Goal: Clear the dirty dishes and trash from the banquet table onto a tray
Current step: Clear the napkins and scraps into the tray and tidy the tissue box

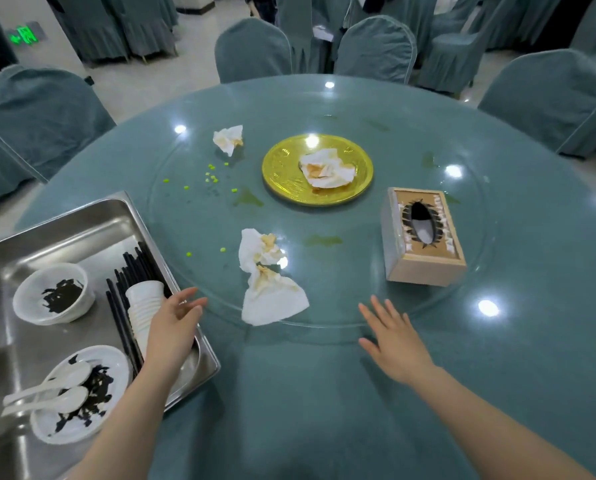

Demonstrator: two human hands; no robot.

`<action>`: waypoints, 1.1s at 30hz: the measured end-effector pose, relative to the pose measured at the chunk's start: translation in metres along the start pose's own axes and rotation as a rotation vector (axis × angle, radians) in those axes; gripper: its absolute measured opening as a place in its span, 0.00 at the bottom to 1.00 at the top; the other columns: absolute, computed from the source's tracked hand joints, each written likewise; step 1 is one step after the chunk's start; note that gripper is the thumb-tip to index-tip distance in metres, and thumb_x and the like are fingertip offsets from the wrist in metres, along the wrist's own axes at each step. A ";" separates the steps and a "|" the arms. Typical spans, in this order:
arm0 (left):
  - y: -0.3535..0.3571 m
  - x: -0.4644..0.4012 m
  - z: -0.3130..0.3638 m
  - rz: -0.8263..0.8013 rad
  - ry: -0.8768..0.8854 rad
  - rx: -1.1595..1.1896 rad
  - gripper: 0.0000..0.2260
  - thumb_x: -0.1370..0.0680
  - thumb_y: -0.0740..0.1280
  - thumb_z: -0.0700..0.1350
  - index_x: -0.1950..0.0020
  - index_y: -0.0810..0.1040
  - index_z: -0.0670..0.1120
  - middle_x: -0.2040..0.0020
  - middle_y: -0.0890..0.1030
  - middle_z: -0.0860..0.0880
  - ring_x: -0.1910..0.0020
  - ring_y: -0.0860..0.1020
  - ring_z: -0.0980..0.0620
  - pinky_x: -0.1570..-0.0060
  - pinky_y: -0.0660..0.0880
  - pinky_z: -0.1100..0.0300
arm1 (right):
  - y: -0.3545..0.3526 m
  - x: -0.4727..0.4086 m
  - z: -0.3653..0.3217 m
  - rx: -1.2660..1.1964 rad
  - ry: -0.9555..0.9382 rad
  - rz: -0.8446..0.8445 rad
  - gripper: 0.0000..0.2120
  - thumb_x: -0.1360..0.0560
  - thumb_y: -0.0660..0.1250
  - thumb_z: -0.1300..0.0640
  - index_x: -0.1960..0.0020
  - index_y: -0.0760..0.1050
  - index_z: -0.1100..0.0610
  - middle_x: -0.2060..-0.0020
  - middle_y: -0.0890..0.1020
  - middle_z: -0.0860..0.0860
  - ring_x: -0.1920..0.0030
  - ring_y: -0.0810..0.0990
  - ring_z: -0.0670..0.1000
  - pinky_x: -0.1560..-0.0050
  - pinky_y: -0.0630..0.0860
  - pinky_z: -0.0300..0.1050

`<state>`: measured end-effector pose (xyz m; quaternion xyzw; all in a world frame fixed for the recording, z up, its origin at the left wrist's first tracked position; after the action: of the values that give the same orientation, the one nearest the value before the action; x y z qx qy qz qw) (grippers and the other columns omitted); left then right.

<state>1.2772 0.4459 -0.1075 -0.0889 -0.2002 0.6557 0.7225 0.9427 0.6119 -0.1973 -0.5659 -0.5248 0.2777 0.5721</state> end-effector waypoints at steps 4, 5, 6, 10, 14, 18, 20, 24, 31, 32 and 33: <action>0.011 -0.005 0.000 0.052 0.004 0.004 0.15 0.22 0.61 0.31 0.36 0.73 0.40 0.44 0.80 0.43 0.50 0.76 0.55 0.55 0.69 0.72 | -0.008 -0.005 0.021 -0.053 0.135 0.046 0.31 0.21 0.50 0.39 0.22 0.49 0.51 0.22 0.47 0.50 0.23 0.44 0.52 0.25 0.46 0.52; 0.014 -0.005 0.000 0.056 0.007 0.006 0.15 0.22 0.61 0.31 0.36 0.73 0.40 0.43 0.80 0.42 0.48 0.76 0.54 0.51 0.68 0.68 | -0.011 -0.007 0.016 -0.102 0.116 0.066 0.31 0.21 0.52 0.39 0.22 0.50 0.51 0.22 0.49 0.50 0.23 0.45 0.51 0.25 0.47 0.50; 0.016 -0.006 0.001 0.056 0.012 0.008 0.16 0.23 0.61 0.31 0.35 0.73 0.39 0.42 0.80 0.42 0.46 0.76 0.53 0.47 0.68 0.65 | -0.014 -0.010 0.008 -0.174 0.085 0.088 0.31 0.21 0.54 0.40 0.22 0.51 0.50 0.22 0.51 0.49 0.23 0.47 0.50 0.25 0.49 0.48; 0.026 -0.013 0.005 0.032 0.034 -0.008 0.18 0.23 0.63 0.31 0.34 0.72 0.39 0.39 0.78 0.41 0.40 0.76 0.48 0.39 0.69 0.58 | -0.032 -0.028 -0.024 -0.437 0.008 0.165 0.33 0.24 0.64 0.43 0.24 0.54 0.45 0.25 0.59 0.47 0.25 0.56 0.50 0.29 0.58 0.46; 0.026 -0.026 0.010 0.034 0.055 -0.024 0.18 0.24 0.64 0.31 0.35 0.72 0.40 0.39 0.78 0.42 0.39 0.75 0.47 0.37 0.69 0.56 | -0.041 -0.052 -0.025 -0.321 0.056 0.104 0.31 0.27 0.68 0.49 0.27 0.61 0.41 0.29 0.64 0.48 0.30 0.63 0.54 0.34 0.65 0.47; 0.029 -0.047 0.018 0.044 0.096 -0.057 0.17 0.24 0.65 0.32 0.35 0.73 0.41 0.41 0.78 0.44 0.41 0.76 0.48 0.38 0.70 0.55 | -0.066 -0.072 0.011 -0.381 0.168 0.225 0.15 0.26 0.63 0.64 0.44 0.81 0.52 0.51 0.77 0.53 0.48 0.76 0.55 0.53 0.69 0.42; 0.035 -0.057 0.019 0.055 0.093 -0.051 0.17 0.24 0.64 0.32 0.36 0.73 0.41 0.41 0.79 0.45 0.41 0.76 0.49 0.37 0.70 0.55 | -0.079 -0.072 0.032 -0.536 0.272 0.420 0.11 0.26 0.62 0.65 0.55 0.80 0.52 0.56 0.76 0.52 0.54 0.76 0.54 0.62 0.64 0.40; 0.062 -0.071 0.013 0.041 0.074 -0.021 0.17 0.25 0.64 0.31 0.38 0.74 0.43 0.43 0.79 0.46 0.42 0.77 0.50 0.39 0.69 0.57 | -0.087 -0.087 0.033 -0.631 0.222 0.528 0.09 0.23 0.59 0.60 0.49 0.76 0.50 0.50 0.75 0.52 0.50 0.74 0.49 0.57 0.66 0.39; 0.100 -0.108 0.019 0.005 0.113 -0.144 0.21 0.25 0.66 0.35 0.33 0.71 0.46 0.34 0.75 0.51 0.34 0.72 0.54 0.38 0.65 0.60 | -0.069 -0.130 0.042 -0.257 0.197 0.286 0.17 0.22 0.61 0.58 0.35 0.76 0.47 0.30 0.68 0.57 0.33 0.66 0.60 0.35 0.62 0.46; 0.102 -0.117 0.023 0.009 0.124 -0.171 0.22 0.25 0.66 0.36 0.32 0.71 0.47 0.33 0.74 0.52 0.33 0.71 0.54 0.38 0.65 0.60 | -0.074 -0.133 0.049 -0.322 0.224 0.330 0.17 0.22 0.60 0.63 0.38 0.79 0.50 0.33 0.73 0.57 0.36 0.70 0.60 0.39 0.65 0.45; 0.103 -0.127 0.029 0.016 0.146 -0.194 0.23 0.25 0.66 0.37 0.31 0.70 0.48 0.32 0.73 0.52 0.32 0.70 0.53 0.37 0.65 0.60 | -0.082 -0.138 0.057 -0.368 0.256 0.365 0.17 0.22 0.59 0.66 0.40 0.80 0.53 0.36 0.75 0.56 0.39 0.72 0.60 0.44 0.67 0.44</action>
<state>1.1636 0.3300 -0.1439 -0.2074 -0.2089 0.6307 0.7181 0.8271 0.4898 -0.1706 -0.7757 -0.3793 0.2025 0.4619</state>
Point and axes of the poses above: each hand's wrist, its own x-axis away from the middle knuckle, its own y-axis out of the palm, z = x × y, the point moved 5 cm from there along -x, towards the middle knuckle
